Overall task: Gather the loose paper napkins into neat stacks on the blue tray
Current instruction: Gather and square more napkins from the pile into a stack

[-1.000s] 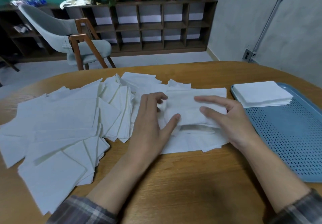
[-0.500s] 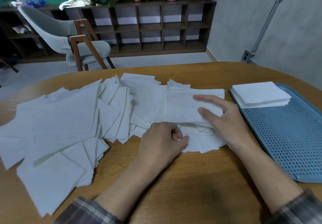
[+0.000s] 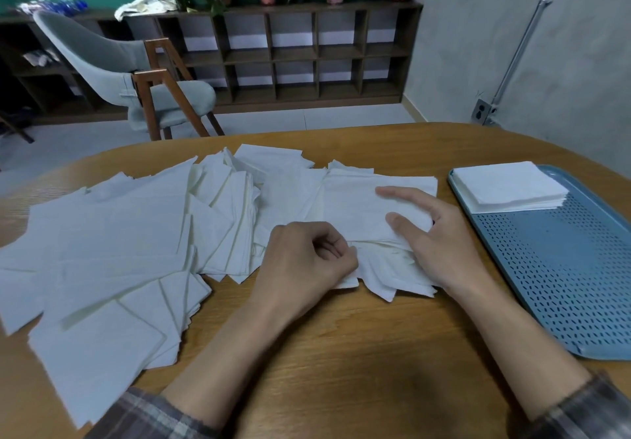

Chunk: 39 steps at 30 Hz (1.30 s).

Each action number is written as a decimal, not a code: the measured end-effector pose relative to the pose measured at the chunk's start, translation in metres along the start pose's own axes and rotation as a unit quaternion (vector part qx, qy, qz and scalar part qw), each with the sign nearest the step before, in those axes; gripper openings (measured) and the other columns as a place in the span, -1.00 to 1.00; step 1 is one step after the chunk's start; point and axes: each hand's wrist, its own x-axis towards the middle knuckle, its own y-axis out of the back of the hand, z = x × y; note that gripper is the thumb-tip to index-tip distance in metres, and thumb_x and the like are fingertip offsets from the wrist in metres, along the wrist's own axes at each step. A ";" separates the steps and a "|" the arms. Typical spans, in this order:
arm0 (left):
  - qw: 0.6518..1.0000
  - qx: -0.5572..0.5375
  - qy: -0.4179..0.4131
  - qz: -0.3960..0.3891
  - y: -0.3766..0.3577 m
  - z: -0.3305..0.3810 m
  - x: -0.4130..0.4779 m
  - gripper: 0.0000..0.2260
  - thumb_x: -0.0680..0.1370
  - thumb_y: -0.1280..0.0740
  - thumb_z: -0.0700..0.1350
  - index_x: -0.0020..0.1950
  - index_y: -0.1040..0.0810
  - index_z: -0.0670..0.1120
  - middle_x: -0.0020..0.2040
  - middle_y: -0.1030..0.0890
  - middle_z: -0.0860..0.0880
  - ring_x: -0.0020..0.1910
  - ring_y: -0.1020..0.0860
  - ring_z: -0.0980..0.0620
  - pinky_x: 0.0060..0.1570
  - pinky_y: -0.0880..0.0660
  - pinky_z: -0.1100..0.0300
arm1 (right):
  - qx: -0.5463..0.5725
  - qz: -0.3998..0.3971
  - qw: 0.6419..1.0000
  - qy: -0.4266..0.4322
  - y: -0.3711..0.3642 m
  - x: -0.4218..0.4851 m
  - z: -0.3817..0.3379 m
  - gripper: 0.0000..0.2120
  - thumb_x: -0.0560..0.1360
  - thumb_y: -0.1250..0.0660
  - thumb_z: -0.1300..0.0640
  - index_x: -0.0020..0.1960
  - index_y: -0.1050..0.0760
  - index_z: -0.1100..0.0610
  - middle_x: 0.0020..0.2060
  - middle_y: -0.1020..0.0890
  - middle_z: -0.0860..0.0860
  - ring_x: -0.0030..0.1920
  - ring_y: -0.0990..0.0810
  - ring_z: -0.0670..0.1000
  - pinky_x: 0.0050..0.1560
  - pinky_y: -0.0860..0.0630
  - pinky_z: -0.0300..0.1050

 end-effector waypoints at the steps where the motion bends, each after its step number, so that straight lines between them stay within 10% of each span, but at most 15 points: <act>1: 1.000 -0.010 0.001 -0.002 0.004 0.001 0.000 -0.84 0.47 -0.56 -0.12 -0.29 -0.67 0.01 -0.43 -0.61 0.13 -0.42 -0.52 0.24 -0.31 -0.43 0.43 | -0.001 0.003 1.000 -0.002 0.000 0.000 0.000 -0.65 0.62 -0.36 0.35 0.27 -0.67 -0.01 0.19 -0.68 -0.33 0.31 -0.51 -0.39 0.23 -0.28 -0.61; 11: 0.982 -0.159 -0.090 -0.045 0.038 0.009 0.004 -0.86 0.46 -0.48 -0.33 -0.09 -0.68 -0.10 -0.24 -0.68 -0.08 -0.21 -0.64 -0.09 -0.08 -0.60 0.12 | -0.003 0.010 1.000 -0.005 0.002 0.001 -0.001 -0.63 0.62 -0.35 0.36 0.25 -0.67 -0.02 0.19 -0.68 -0.34 0.32 -0.53 -0.34 0.27 -0.32 -0.55; 17: 0.964 -0.226 -0.139 -0.030 0.051 0.011 0.003 -0.79 0.44 -0.35 -0.31 -0.17 -0.69 -0.02 -0.24 -0.63 -0.02 -0.24 -0.53 0.01 -0.20 -0.43 0.28 | 0.023 0.015 1.000 -0.010 0.003 0.000 -0.003 -0.67 0.60 -0.37 0.35 0.23 -0.69 0.01 0.18 -0.70 -0.27 0.31 -0.55 -0.31 0.25 -0.34 -0.54; 22: 0.939 -0.314 -0.133 -0.042 0.061 0.007 0.009 -0.78 0.36 -0.31 -0.23 -0.26 -0.69 0.05 -0.20 -0.61 -0.04 -0.13 -0.55 -0.01 -0.14 -0.45 0.22 | 0.073 -0.007 0.997 -0.016 0.004 0.000 -0.007 -0.80 0.66 -0.37 0.03 0.23 -0.69 -0.01 0.21 -0.70 -0.22 0.34 -0.56 -0.25 0.37 -0.40 -0.26; 28: 0.972 -0.211 -0.103 -0.016 0.048 0.004 0.007 -0.76 0.50 -0.26 -0.27 -0.18 -0.68 -0.04 -0.15 -0.66 0.04 -0.14 -0.56 -0.05 -0.12 -0.42 0.22 | 0.220 -0.096 0.969 -0.057 0.003 -0.004 -0.011 -0.37 0.45 -0.36 -0.47 0.18 -0.73 0.03 0.30 -0.68 -0.04 0.40 -0.57 -0.03 0.38 -0.46 0.01; 32: 0.975 -0.205 -0.086 -0.012 0.046 -0.001 0.008 -0.77 0.52 -0.25 -0.25 -0.18 -0.67 -0.04 -0.15 -0.66 -0.01 -0.24 -0.48 -0.22 -0.25 -0.33 0.11 | 0.087 -0.066 0.993 -0.052 0.002 -0.004 -0.014 -0.83 0.51 -0.51 -0.07 -0.02 -0.75 0.02 0.03 -0.75 -0.13 0.19 -0.64 -0.19 0.27 -0.36 -0.18; 39: 0.974 -0.199 -0.105 -0.023 0.048 -0.002 0.010 -0.73 0.49 -0.20 -0.29 -0.20 -0.67 -0.06 -0.13 -0.66 0.02 -0.08 -0.57 -0.05 -0.10 -0.38 0.11 | 0.041 -0.073 0.995 -0.053 0.002 -0.007 -0.014 -0.83 0.44 -0.56 -0.01 0.02 -0.74 -0.02 0.02 -0.75 -0.21 0.16 -0.65 -0.23 0.13 -0.41 -0.46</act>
